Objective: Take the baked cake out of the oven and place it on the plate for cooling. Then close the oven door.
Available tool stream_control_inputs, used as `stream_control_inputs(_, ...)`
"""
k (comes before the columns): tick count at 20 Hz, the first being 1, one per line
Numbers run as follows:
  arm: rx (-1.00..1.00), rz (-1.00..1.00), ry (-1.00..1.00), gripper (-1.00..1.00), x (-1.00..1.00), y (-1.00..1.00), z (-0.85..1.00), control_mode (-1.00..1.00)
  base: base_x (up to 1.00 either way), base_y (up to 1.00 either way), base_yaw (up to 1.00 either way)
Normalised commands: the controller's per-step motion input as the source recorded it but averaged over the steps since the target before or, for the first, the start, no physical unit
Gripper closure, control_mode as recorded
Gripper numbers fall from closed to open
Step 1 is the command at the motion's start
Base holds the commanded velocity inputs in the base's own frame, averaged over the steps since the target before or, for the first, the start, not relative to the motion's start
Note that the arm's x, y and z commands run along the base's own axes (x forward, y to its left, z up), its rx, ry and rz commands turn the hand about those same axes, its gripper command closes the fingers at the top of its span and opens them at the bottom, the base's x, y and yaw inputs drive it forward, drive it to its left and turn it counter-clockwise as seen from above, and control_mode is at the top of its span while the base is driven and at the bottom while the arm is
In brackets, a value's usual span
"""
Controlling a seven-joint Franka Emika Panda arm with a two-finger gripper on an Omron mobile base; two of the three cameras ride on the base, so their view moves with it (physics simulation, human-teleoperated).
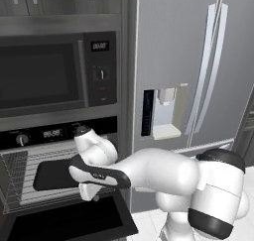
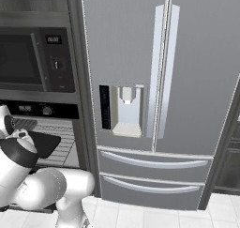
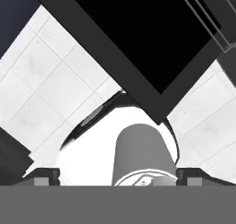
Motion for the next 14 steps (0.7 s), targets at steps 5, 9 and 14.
stream_control_inputs(5,0.00,-0.09,-0.32,-1.00,0.02,0.17,-0.32,-1.00,0.00,0.00,0.00)
stream_control_inputs(9,0.08,-0.18,-0.19,-1.00,0.13,0.07,-0.22,-1.00,0.00,0.00,0.00)
stream_control_inputs(14,0.17,-0.20,0.02,-1.00,0.16,0.17,-0.11,-1.00,0.00,0.00,0.00)
